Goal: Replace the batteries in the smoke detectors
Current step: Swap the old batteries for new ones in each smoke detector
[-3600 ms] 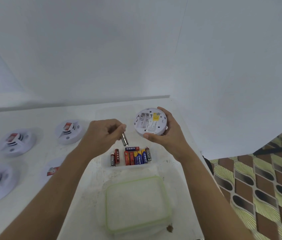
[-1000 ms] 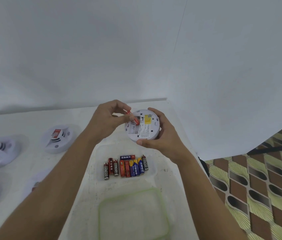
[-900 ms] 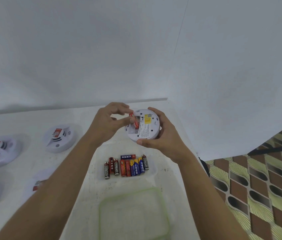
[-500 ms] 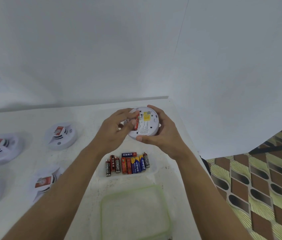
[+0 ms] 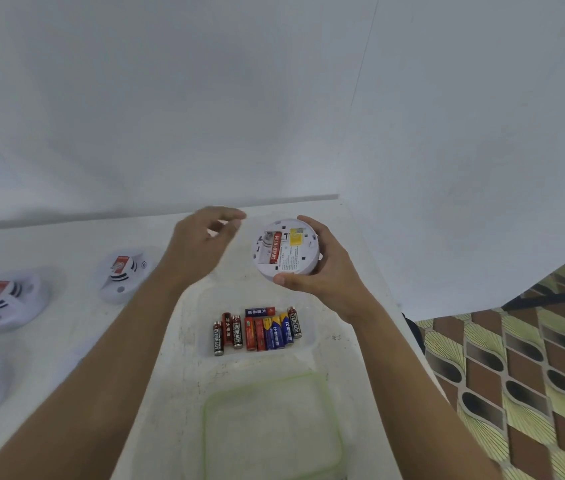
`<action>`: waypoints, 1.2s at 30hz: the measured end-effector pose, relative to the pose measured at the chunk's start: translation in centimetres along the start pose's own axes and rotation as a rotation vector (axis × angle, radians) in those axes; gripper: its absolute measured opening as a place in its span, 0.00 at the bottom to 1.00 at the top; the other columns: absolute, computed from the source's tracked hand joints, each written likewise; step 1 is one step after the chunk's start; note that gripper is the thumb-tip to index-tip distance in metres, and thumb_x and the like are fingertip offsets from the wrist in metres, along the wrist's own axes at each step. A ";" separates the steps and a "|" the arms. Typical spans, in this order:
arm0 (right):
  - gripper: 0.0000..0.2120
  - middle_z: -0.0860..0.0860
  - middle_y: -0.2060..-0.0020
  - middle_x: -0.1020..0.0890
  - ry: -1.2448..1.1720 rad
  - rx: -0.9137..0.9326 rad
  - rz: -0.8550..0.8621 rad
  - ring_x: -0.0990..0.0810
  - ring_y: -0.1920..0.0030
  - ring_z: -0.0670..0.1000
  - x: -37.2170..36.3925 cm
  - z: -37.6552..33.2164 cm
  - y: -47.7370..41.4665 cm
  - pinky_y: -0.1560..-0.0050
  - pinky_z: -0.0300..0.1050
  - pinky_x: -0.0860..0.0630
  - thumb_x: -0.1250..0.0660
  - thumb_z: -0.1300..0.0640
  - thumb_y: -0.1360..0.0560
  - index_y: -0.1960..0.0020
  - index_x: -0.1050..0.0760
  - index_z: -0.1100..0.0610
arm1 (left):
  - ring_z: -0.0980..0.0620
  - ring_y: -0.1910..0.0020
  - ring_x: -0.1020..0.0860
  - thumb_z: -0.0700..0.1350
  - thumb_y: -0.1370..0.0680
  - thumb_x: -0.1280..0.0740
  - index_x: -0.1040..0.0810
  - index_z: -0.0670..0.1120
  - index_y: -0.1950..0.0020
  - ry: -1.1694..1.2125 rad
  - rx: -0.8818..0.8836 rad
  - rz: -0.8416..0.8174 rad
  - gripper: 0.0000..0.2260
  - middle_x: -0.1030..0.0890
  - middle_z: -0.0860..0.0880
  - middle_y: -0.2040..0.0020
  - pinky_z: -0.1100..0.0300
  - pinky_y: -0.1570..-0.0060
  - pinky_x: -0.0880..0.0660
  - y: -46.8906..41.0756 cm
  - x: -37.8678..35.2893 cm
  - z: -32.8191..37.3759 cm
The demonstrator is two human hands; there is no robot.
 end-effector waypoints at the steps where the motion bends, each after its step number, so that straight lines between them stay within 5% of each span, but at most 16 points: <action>1: 0.43 0.47 0.35 0.23 -0.003 0.001 0.001 0.24 0.33 0.50 0.1 0.0 0.0 0.45 0.54 0.17 0.18 0.67 0.36 0.27 0.33 0.48 | 0.59 0.57 0.23 0.46 0.20 0.33 0.17 0.53 0.45 -0.090 -0.013 0.034 0.07 0.19 0.59 0.51 0.71 0.59 0.31 -0.5 0.7 -0.5; 4: 0.43 0.47 0.34 0.24 -0.015 0.000 0.001 0.25 0.32 0.50 0.4 -0.1 0.1 0.44 0.55 0.17 0.18 0.67 0.35 0.26 0.33 0.48 | 0.52 0.52 0.22 0.46 0.22 0.31 0.17 0.51 0.49 -0.468 0.028 -0.125 0.05 0.18 0.55 0.51 0.59 0.49 0.29 -2.1 1.6 -1.8; 8: 0.43 0.48 0.34 0.24 -0.012 0.013 -0.009 0.25 0.33 0.50 0.2 -0.4 0.1 0.46 0.51 0.17 0.19 0.68 0.35 0.26 0.33 0.49 | 0.51 0.41 0.25 0.58 0.22 0.35 0.21 0.57 0.42 -1.079 0.152 -0.413 0.11 0.20 0.58 0.44 0.49 0.40 0.39 -3.3 0.7 -1.9; 14: 0.43 0.48 0.34 0.24 -0.020 0.020 -0.010 0.25 0.32 0.51 0.1 -0.6 -0.2 0.45 0.54 0.17 0.19 0.68 0.35 0.26 0.33 0.49 | 0.48 0.54 0.29 0.46 0.25 0.34 0.33 0.49 0.61 -1.306 0.232 -0.486 0.09 0.27 0.51 0.61 0.45 0.37 0.41 -3.2 -0.7 -0.8; 22: 0.43 0.47 0.34 0.24 -0.006 0.020 0.007 0.25 0.33 0.48 0.3 -0.4 -0.1 0.44 0.53 0.17 0.18 0.66 0.35 0.27 0.33 0.48 | 0.49 0.48 0.30 0.49 0.27 0.32 0.25 0.56 0.53 -1.062 0.316 -0.463 0.05 0.22 0.56 0.52 0.46 0.42 0.41 -3.6 -0.6 -1.7; 29: 0.43 0.47 0.35 0.24 -0.005 0.008 0.002 0.24 0.35 0.46 0.0 0.2 0.2 0.45 0.50 0.17 0.18 0.66 0.35 0.26 0.33 0.48 | 0.56 0.56 0.26 0.46 0.32 0.30 0.25 0.55 0.56 -0.655 0.314 -0.253 0.08 0.18 0.59 0.61 0.51 0.52 0.43 -2.9 0.3 -0.8; 32: 0.43 0.46 0.35 0.24 0.003 0.014 0.009 0.24 0.34 0.47 -0.1 0.2 0.3 0.44 0.51 0.17 0.18 0.65 0.35 0.27 0.33 0.48 | 0.59 0.55 0.22 0.47 0.27 0.33 0.23 0.57 0.51 -0.396 0.200 -0.166 0.07 0.18 0.60 0.59 0.53 0.49 0.34 -2.3 0.3 0.3; 36: 0.41 0.45 0.35 0.24 0.030 0.034 0.037 0.25 0.33 0.47 -0.1 0.3 0.4 0.43 0.52 0.18 0.18 0.64 0.35 0.28 0.33 0.47 | 0.59 0.58 0.18 0.42 0.21 0.34 0.21 0.56 0.45 -0.084 0.098 -0.128 0.09 0.20 0.56 0.51 0.64 0.60 0.25 -1.4 0.0 1.6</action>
Point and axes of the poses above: each hand's wrist, its own y-axis away from the middle knuckle, its own x-axis out of the back of the hand, z = x × y, the point moved 2 cm from there along -y, towards the middle knuckle
